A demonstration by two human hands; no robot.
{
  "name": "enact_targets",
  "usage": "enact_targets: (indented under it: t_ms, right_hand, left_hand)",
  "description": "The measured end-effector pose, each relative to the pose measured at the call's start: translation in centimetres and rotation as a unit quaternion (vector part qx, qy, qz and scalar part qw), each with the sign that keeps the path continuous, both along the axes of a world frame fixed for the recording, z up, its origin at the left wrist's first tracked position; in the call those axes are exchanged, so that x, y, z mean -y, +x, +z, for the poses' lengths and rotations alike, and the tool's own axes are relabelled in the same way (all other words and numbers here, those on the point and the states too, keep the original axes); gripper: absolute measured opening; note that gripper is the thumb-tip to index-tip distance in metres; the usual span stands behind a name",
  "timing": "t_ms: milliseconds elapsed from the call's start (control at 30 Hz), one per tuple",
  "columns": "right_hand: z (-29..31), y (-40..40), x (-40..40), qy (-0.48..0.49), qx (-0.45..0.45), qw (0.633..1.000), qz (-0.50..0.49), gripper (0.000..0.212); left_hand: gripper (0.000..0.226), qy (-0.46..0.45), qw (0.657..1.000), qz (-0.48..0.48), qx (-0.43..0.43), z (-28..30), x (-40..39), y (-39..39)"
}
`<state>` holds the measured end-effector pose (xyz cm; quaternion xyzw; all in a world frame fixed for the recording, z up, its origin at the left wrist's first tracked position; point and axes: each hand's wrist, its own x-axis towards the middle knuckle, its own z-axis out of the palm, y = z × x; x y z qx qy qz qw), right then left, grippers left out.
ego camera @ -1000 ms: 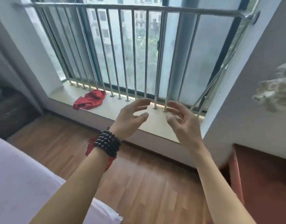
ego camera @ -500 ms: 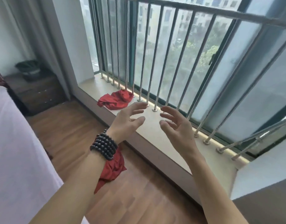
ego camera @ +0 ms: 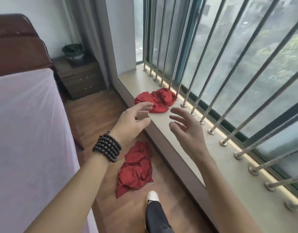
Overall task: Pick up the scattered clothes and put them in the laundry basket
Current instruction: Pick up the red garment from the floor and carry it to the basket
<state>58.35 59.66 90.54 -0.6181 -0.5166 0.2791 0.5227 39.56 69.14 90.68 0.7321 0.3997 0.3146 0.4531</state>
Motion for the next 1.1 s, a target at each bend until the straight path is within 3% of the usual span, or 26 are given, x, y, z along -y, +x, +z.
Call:
enact_targets:
  t_ms: [167, 333, 533, 667, 833, 900, 1033, 1100]
  right_hand:
    - [-6.9, 1.3, -11.3, -0.076, -0.014, 0.995, 0.056, 0.047]
    - [-17.4, 0.5, -20.0, -0.155, -0.011, 0.982, 0.103, 0.051]
    - [-35.4, -0.3, -28.2, -0.208, -0.003, 0.971, 0.115, 0.055]
    - [-52.6, -1.1, -31.2, -0.29, 0.035, 0.949, 0.115, 0.061]
    - [-76.9, -2.1, -32.2, -0.417, 0.138, 0.878, 0.192, 0.081]
    - [-85.4, -2.9, -32.1, -0.472, 0.205, 0.822, 0.242, 0.098]
    - [-97.2, -3.5, -33.0, -0.523, 0.393, 0.684, 0.324, 0.149]
    - [-101.1, -3.6, -33.5, -0.522, 0.424, 0.659, 0.337, 0.158]
  left_hand:
    - [0.05, -0.044, 0.996, 0.049, -0.058, -6.5, -9.6, 1.2]
    - [0.062, -0.111, 0.985, 0.057, -0.122, -17.9, -16.9, 1.1]
    - [0.068, -0.182, 0.969, 0.054, -0.159, -37.7, -23.6, 0.0]
    - [0.077, -0.233, 0.945, 0.033, -0.227, -55.7, -25.2, -1.4]
    - [0.104, -0.267, 0.902, -0.034, -0.337, -79.4, -23.9, -3.0]
    - [0.123, -0.281, 0.87, -0.067, -0.399, -87.3, -23.3, -3.5]
    - [0.151, -0.279, 0.813, -0.109, -0.499, -98.1, -22.1, -3.6]
    - [0.155, -0.252, 0.793, -0.122, -0.542, -101.7, -21.3, -3.6]
